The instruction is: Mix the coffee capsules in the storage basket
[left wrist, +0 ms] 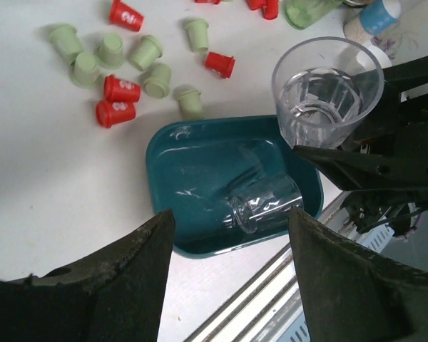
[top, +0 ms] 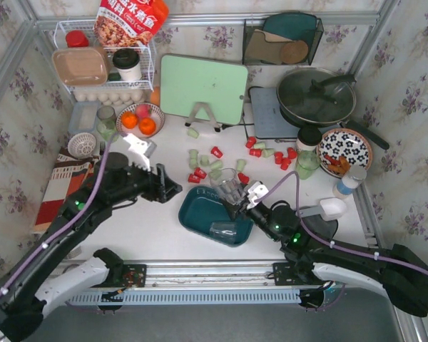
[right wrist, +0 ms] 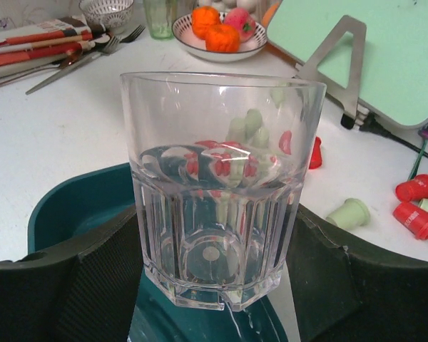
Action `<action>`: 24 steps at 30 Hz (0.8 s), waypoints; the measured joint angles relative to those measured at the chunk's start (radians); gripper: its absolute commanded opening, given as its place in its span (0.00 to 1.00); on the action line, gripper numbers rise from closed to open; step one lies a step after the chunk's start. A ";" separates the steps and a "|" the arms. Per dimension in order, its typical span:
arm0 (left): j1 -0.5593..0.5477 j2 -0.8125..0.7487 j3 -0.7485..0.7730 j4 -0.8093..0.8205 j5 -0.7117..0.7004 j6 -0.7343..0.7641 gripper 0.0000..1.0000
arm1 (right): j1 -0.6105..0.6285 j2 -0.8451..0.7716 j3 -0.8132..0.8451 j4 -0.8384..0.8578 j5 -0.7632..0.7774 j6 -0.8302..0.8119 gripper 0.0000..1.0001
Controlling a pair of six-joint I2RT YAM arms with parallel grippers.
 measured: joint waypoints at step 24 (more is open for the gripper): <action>-0.454 0.402 0.206 0.308 -0.246 0.228 0.64 | -0.002 0.012 -0.032 0.080 -0.077 -0.046 0.00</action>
